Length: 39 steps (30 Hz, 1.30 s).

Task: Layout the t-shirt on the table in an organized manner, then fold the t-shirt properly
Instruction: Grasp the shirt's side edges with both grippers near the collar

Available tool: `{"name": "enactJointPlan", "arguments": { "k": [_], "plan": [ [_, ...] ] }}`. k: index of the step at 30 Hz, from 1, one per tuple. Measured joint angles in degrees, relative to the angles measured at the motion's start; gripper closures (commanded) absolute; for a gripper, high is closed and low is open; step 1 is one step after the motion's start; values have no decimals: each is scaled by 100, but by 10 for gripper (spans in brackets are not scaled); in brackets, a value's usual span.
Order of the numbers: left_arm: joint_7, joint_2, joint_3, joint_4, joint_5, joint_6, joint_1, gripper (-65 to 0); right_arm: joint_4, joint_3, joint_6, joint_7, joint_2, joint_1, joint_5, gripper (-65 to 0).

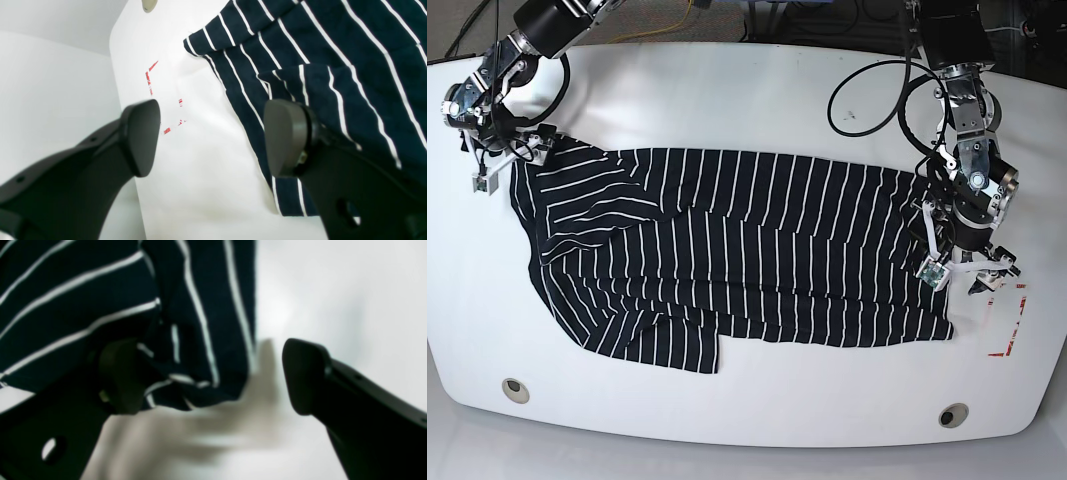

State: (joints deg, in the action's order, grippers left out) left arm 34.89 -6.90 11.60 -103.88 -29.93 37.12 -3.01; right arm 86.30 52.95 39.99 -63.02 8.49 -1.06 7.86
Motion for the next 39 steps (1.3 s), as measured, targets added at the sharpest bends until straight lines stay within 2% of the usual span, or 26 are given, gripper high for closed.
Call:
{"name": "enactJointPlan", "arguments": {
  "k": [7, 9, 14, 15, 20, 23, 25, 33, 39],
  "plan": [
    [13, -2, 4, -2, 0, 0, 0, -455, -437, -11, 9, 396, 201, -48, 138, -603],
    [7, 2, 2, 0, 4, 2, -2, -455, -522, -9, 11, 455, 240, -50, 157, -578],
    [11, -17, 4, 0, 0, 2, 0, -455, -544, -13, 4, 470, 247, -50, 144, -365],
    [15, -20, 4, 0, 0, 0, 0, -455, -546, -15, 7, 474, 247, -50, 140, -291],
    [-7, -15, 4, 0, 7, 0, 37, -455, -553, -17, 2, 474, 245, -31, 146, -8],
    [0, -17, 4, 0, 2, 0, 96, -455, -553, -20, 4, 476, 236, -2, 160, 0],
    [13, -20, 4, 0, 2, 2, 116, -455, -553, -31, 0, 487, 234, 17, 162, -23],
    [-11, -13, 4, -2, 7, 20, 225, -458, -284, -55, 7, 426, 205, 219, 179, 0],
    [57, -13, 11, 9, 326, 44, 651, -461, -166, -48, 9, 382, 188, 302, 151, 0]
  ]
}}
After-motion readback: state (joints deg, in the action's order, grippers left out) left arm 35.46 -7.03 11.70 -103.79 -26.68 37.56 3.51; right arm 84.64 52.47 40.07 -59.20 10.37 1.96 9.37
